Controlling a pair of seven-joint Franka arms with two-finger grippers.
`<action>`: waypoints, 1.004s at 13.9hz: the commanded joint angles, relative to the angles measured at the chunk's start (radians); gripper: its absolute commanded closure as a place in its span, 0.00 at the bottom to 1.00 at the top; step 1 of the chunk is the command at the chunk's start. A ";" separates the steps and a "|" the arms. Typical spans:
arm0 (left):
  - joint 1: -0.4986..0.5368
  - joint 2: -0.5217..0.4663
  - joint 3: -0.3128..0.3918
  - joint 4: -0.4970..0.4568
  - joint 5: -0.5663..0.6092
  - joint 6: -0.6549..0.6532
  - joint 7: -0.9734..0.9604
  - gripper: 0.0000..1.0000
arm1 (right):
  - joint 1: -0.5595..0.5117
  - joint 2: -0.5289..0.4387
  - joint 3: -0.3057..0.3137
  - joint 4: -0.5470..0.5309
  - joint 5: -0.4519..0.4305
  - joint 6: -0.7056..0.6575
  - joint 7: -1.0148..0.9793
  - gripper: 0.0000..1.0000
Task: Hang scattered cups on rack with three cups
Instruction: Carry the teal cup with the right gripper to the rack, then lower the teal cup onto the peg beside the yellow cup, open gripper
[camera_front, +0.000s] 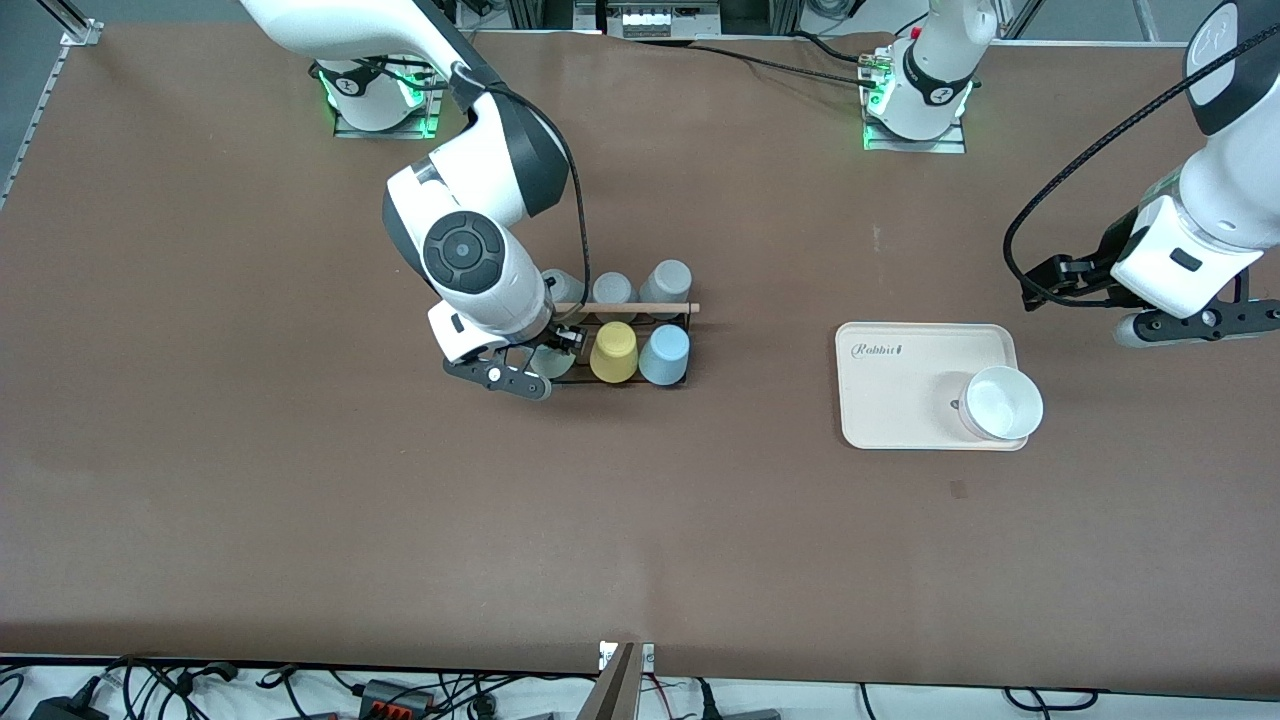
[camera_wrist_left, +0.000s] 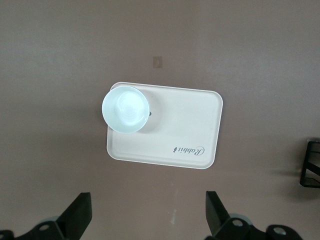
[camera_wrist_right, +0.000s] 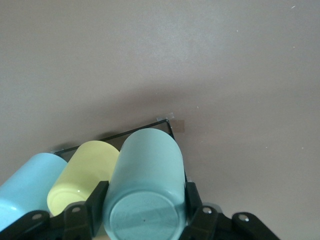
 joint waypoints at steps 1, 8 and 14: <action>0.011 -0.009 -0.001 0.009 -0.019 -0.017 0.027 0.00 | 0.006 0.030 0.000 0.034 -0.006 -0.002 0.021 0.70; 0.011 -0.009 0.000 0.009 -0.019 -0.017 0.027 0.00 | 0.008 0.071 0.003 0.034 -0.001 0.013 0.019 0.70; 0.011 -0.009 0.000 0.009 -0.018 -0.015 0.033 0.00 | 0.012 0.097 0.006 0.034 0.000 0.032 0.010 0.70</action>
